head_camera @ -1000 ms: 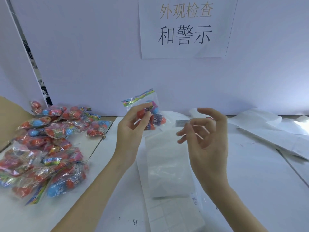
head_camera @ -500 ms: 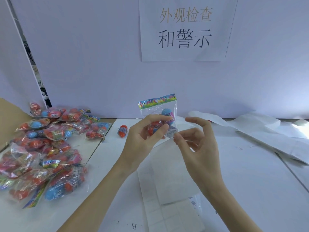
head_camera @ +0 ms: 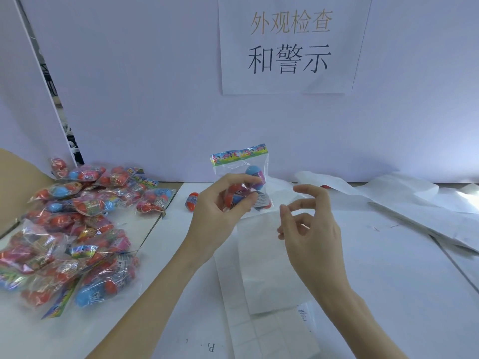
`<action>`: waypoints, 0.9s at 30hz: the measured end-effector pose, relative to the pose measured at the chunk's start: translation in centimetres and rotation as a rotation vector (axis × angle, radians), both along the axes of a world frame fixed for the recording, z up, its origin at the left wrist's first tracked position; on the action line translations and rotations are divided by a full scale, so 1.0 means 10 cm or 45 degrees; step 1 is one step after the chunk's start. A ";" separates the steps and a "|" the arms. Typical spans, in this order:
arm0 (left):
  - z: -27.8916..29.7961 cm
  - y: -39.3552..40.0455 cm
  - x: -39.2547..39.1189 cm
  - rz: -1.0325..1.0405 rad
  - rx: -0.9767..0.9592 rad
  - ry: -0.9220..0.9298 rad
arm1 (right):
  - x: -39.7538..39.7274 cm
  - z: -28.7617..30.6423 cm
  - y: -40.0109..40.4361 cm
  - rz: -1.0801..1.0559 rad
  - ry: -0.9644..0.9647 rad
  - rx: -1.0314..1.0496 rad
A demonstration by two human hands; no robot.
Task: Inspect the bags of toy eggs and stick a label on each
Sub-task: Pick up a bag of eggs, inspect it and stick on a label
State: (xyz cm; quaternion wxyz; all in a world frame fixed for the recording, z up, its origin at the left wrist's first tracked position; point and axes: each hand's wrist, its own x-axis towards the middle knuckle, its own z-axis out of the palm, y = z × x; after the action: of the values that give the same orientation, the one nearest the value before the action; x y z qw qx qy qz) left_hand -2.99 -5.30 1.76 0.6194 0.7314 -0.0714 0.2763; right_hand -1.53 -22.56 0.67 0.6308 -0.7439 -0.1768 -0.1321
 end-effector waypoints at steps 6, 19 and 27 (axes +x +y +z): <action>0.04 0.04 -0.02 -0.047 -0.180 0.003 | 0.02 0.05 -0.03 0.122 0.222 -0.001; 0.02 -0.03 -0.05 -0.242 -0.049 0.115 | 0.08 0.06 -0.07 0.556 0.864 0.553; -0.09 -0.08 -0.01 -0.211 -0.010 0.125 | 0.10 0.04 -0.06 0.414 0.803 0.440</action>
State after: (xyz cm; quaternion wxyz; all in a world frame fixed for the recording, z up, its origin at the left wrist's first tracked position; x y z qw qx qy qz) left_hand -3.11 -6.13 0.89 0.6458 0.7331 -0.0999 0.1883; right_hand -0.56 -23.19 1.11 0.7828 -0.5931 -0.0649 0.1766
